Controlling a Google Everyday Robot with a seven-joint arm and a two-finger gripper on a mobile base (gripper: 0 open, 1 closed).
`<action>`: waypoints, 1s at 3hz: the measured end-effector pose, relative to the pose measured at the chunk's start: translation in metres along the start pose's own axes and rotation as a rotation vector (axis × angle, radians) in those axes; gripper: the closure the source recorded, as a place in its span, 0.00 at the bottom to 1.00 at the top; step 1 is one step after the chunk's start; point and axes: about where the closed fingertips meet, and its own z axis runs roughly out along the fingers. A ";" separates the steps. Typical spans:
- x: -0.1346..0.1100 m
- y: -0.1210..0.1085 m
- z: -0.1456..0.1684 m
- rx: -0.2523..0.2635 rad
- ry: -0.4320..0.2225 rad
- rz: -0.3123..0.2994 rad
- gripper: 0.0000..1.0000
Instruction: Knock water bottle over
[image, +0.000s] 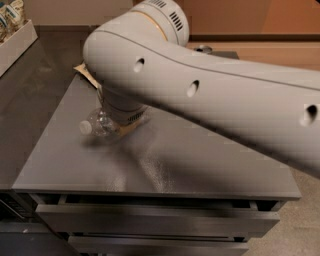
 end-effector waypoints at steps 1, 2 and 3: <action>0.001 0.007 0.010 -0.063 0.063 -0.061 0.59; 0.002 0.016 0.018 -0.120 0.102 -0.108 0.36; 0.005 0.026 0.026 -0.175 0.120 -0.131 0.12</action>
Offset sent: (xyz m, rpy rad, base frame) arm -0.0029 -0.0067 -0.0420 -0.2952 0.0389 0.0547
